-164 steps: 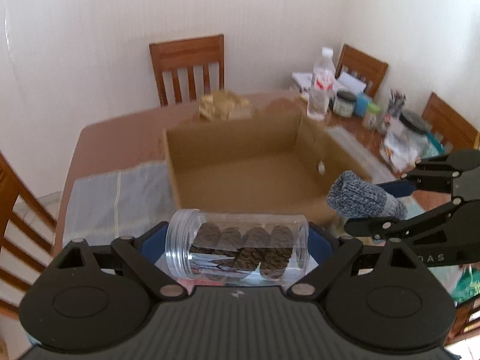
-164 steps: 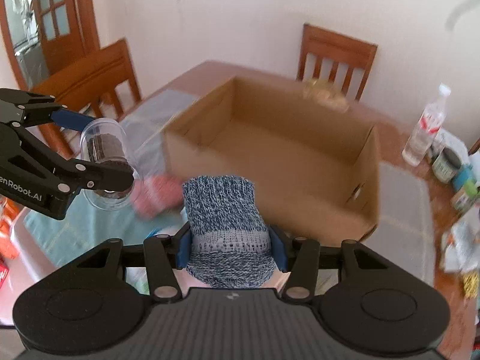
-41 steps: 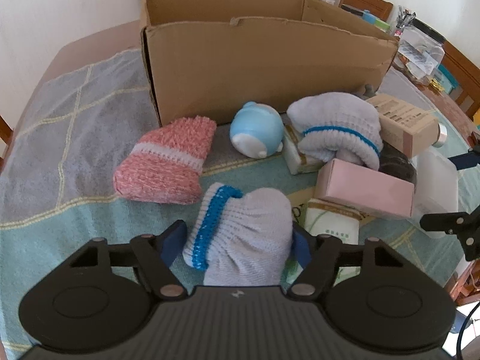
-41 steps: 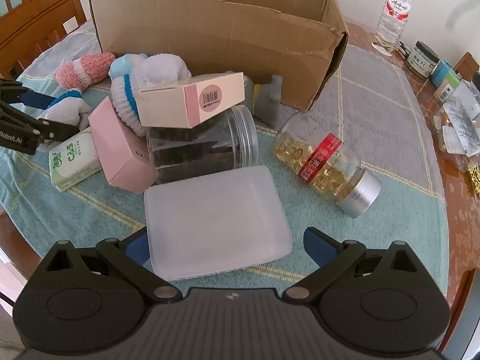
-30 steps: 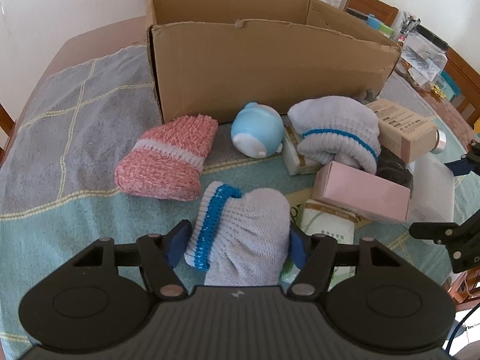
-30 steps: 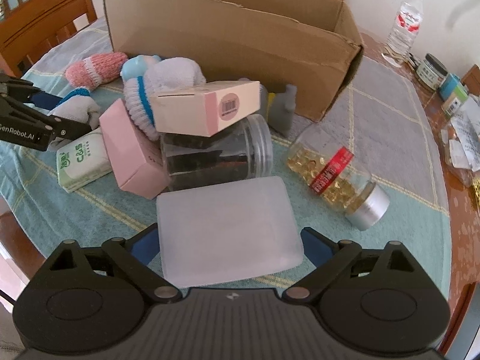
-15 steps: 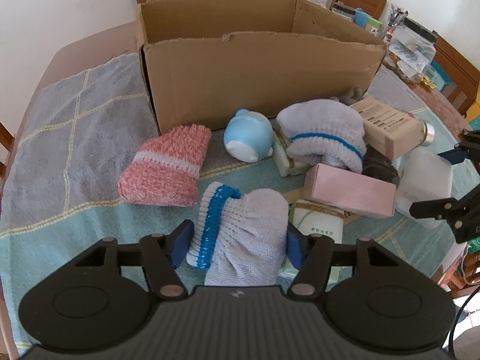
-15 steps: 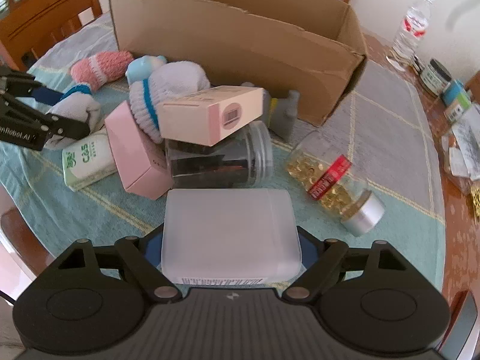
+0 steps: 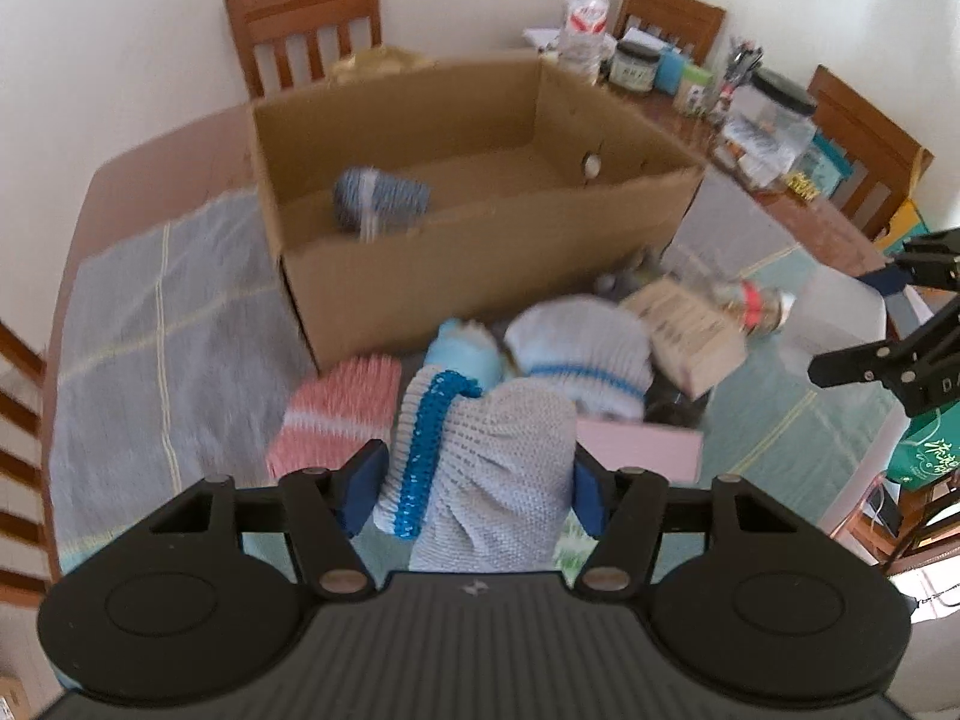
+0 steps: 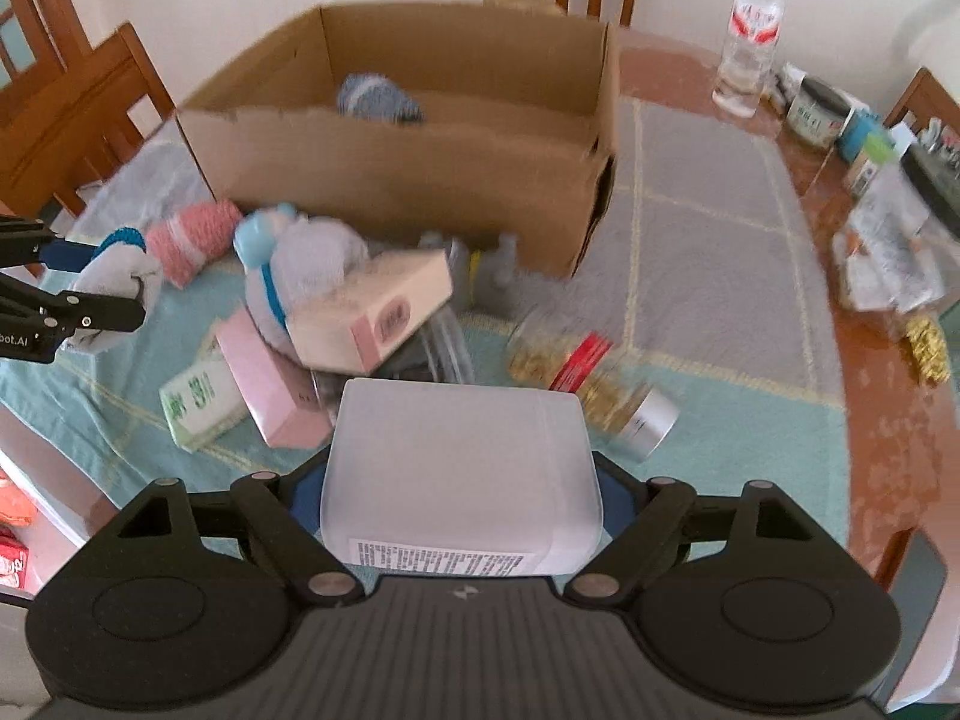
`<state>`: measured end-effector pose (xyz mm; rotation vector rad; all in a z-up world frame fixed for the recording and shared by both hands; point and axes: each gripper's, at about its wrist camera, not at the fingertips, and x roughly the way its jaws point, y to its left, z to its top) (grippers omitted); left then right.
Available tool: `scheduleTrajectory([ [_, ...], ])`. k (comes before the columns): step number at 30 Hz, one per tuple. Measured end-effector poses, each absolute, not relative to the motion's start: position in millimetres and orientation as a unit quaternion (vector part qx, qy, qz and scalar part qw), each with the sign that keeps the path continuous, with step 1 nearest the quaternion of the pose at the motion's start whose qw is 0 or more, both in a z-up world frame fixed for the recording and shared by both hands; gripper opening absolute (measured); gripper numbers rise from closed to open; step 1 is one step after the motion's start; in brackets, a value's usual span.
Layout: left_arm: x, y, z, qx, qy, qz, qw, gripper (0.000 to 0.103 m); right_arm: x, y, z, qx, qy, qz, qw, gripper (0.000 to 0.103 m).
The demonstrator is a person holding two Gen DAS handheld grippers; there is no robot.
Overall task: Organize objects
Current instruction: 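Carry the white sock into the box with the left tool while the right tool drops the translucent box in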
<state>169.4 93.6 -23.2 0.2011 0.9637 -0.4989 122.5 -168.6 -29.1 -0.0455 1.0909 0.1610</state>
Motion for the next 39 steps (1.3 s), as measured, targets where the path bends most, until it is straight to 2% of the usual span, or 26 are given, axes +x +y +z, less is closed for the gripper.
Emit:
scheduleTrajectory([
  [10, 231, 63, 26, 0.088, 0.402, -0.235, 0.880, 0.062, 154, -164, 24, -0.032, 0.465, 0.075, 0.882, 0.087],
  [19, 311, 23, 31, 0.088, 0.387, -0.228, 0.889, 0.063, 216, -165, 47, -0.022, 0.420, 0.098, 0.902, 0.087],
  [21, 326, 14, 28, 0.084, 0.387, -0.227, 0.890, 0.070, 230, -167, 47, -0.020, 0.418, 0.097, 0.903, 0.087],
  [22, 331, 13, 27, 0.079, 0.387, -0.225, 0.891, 0.087, 237, -168, 46, -0.019, 0.418, 0.098, 0.903, 0.087],
  [23, 336, 10, 26, 0.075, 0.385, -0.218, 0.893, 0.098, 243, -169, 45, -0.017, 0.419, 0.099, 0.902, 0.087],
  [39, 338, 48, 22, 0.047, 0.398, -0.160, 0.902, 0.098, 305, -168, 9, -0.036, 0.455, 0.110, 0.883, 0.087],
])
